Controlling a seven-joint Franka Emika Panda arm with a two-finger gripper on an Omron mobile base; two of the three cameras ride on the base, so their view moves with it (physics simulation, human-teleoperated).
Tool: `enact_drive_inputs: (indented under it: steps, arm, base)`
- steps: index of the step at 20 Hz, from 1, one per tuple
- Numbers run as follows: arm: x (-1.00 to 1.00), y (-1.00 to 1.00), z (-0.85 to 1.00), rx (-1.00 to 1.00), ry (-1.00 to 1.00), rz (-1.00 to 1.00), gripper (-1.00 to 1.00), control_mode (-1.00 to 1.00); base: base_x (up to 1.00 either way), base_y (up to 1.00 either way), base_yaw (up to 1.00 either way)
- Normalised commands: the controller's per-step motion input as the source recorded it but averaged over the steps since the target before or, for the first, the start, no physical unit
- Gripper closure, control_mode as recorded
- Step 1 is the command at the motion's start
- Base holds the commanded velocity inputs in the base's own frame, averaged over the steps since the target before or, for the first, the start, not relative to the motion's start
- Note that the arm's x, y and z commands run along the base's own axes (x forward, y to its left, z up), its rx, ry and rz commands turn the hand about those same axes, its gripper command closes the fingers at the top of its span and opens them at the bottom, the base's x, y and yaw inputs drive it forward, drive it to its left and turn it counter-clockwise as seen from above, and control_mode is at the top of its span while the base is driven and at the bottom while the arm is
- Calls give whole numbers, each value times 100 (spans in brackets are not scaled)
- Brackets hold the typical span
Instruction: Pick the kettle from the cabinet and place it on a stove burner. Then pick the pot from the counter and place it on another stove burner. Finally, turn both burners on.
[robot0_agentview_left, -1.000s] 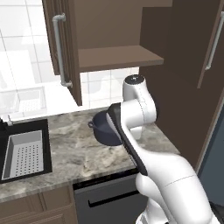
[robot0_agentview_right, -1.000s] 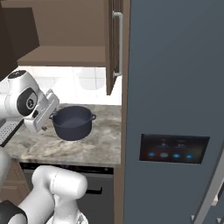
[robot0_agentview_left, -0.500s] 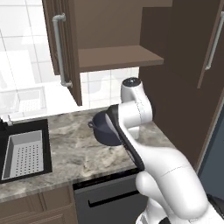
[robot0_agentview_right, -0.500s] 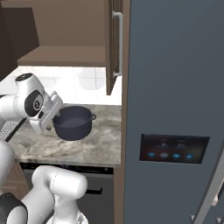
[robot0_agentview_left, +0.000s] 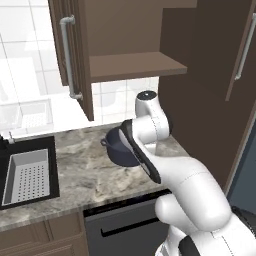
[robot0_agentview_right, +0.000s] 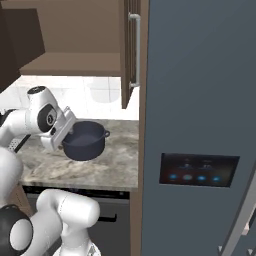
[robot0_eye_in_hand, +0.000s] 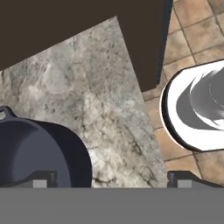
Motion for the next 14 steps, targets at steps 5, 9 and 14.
enact_drive_inputs:
  steps: [5,9,14]
  arm:
    - [28,0,-25,0,3,0,-100,-100]
    - [27,1,-23,0,2,0,-100,-100]
    - [26,1,-21,0,3,0,-100,-100]
  base:
    - [0,0,0]
    - [0,0,0]
    - [0,0,0]
